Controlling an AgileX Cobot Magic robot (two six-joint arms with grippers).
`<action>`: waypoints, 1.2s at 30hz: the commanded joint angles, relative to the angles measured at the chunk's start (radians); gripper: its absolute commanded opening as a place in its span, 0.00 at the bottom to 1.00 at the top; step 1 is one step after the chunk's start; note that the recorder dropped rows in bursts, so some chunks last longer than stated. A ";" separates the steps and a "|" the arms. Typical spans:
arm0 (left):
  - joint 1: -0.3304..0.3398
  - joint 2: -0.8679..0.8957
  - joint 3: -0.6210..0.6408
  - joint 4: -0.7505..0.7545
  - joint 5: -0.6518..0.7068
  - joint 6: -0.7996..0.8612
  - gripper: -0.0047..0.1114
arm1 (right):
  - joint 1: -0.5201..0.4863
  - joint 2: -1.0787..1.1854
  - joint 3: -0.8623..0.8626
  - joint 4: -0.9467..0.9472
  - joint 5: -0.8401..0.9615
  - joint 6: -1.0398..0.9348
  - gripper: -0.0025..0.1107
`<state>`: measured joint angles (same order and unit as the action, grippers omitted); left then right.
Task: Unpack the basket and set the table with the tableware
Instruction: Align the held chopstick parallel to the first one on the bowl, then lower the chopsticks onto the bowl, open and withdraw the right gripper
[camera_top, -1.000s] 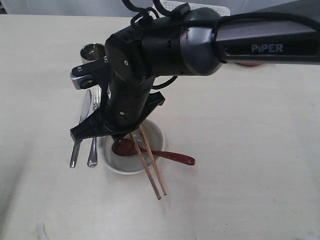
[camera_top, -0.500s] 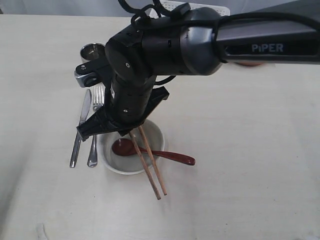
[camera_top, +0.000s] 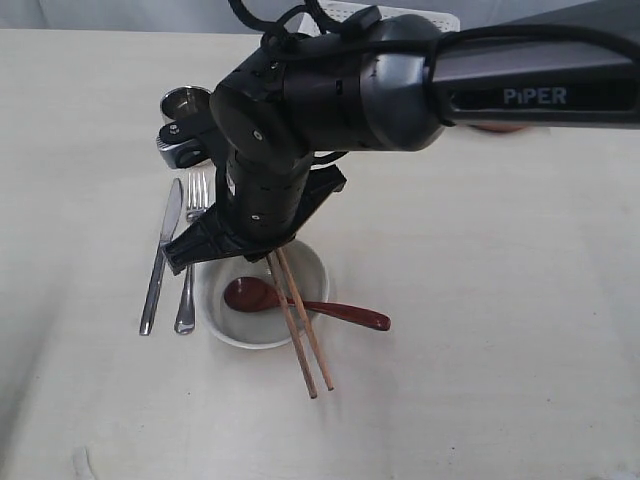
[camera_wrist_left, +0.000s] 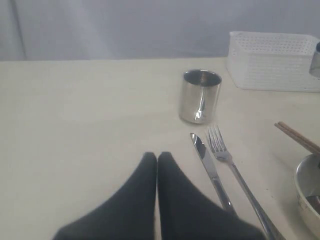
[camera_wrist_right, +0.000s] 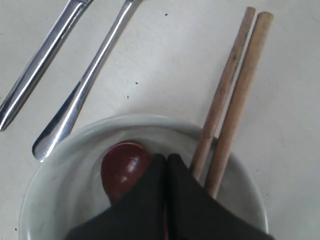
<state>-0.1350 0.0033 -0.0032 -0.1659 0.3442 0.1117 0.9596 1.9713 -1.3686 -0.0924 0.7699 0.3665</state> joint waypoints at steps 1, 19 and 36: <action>-0.008 -0.003 0.003 0.000 -0.002 0.000 0.04 | -0.001 -0.002 -0.002 -0.022 -0.006 0.011 0.02; -0.008 -0.003 0.003 0.000 -0.002 0.000 0.04 | 0.011 -0.153 -0.002 -0.022 0.045 -0.068 0.02; -0.008 -0.003 0.003 0.000 -0.002 0.000 0.04 | 0.044 -0.153 0.120 0.117 0.032 -0.162 0.02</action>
<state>-0.1350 0.0033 -0.0032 -0.1659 0.3442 0.1117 0.9801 1.8238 -1.2718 0.0110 0.8198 0.2264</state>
